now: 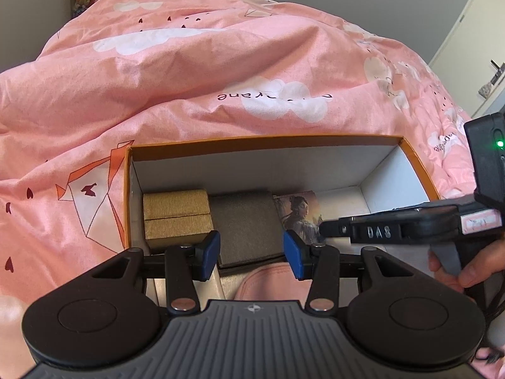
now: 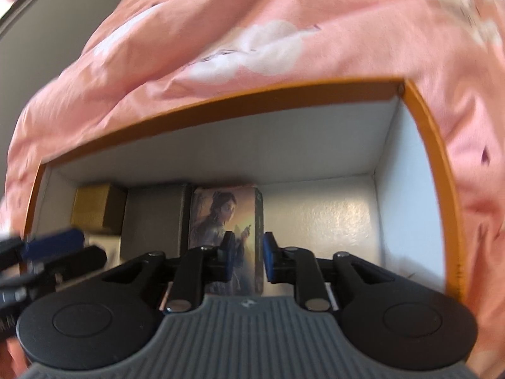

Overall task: Organize objects
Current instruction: 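Lower the photo card beside the dark gift box and open the right tool, then move both tools out of the box toward the plush toys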

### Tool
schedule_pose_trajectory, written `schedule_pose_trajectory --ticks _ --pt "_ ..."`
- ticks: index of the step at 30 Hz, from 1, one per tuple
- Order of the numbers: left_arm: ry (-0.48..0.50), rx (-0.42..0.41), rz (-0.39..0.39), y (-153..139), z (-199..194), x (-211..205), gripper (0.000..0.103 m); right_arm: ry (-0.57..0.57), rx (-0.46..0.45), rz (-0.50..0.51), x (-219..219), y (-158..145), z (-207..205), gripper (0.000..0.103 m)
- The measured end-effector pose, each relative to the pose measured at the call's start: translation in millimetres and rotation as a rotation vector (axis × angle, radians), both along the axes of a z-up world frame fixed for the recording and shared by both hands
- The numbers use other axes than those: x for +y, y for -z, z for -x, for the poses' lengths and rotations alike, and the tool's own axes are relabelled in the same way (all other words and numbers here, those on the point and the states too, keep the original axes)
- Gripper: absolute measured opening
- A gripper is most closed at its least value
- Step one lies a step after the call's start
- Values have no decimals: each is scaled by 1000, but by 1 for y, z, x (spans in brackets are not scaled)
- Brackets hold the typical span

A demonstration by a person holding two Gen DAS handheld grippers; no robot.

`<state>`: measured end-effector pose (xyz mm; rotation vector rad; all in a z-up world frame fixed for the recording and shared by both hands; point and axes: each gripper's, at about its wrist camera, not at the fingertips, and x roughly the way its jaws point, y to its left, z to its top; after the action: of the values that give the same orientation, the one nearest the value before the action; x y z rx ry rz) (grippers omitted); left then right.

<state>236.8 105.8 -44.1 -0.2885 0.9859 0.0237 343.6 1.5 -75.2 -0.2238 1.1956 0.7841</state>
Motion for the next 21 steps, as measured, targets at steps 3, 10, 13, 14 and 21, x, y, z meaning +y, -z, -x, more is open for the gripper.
schedule_pose_trajectory --ticks 3,10,13,14,21 --pt "18 14 -29 0 4 -5 55 -118 -3 49 3 -4 12 31" --pt "48 24 -57 5 12 -17 55 -275 -37 148 11 4 35 31" --pt "53 25 -58 6 14 -18 55 -300 -49 174 13 10 36 31" --pt "51 24 -57 7 14 -18 55 -301 -56 177 14 11 35 28" --pt "49 14 -39 5 20 -20 55 -281 -71 155 12 13 28 27"
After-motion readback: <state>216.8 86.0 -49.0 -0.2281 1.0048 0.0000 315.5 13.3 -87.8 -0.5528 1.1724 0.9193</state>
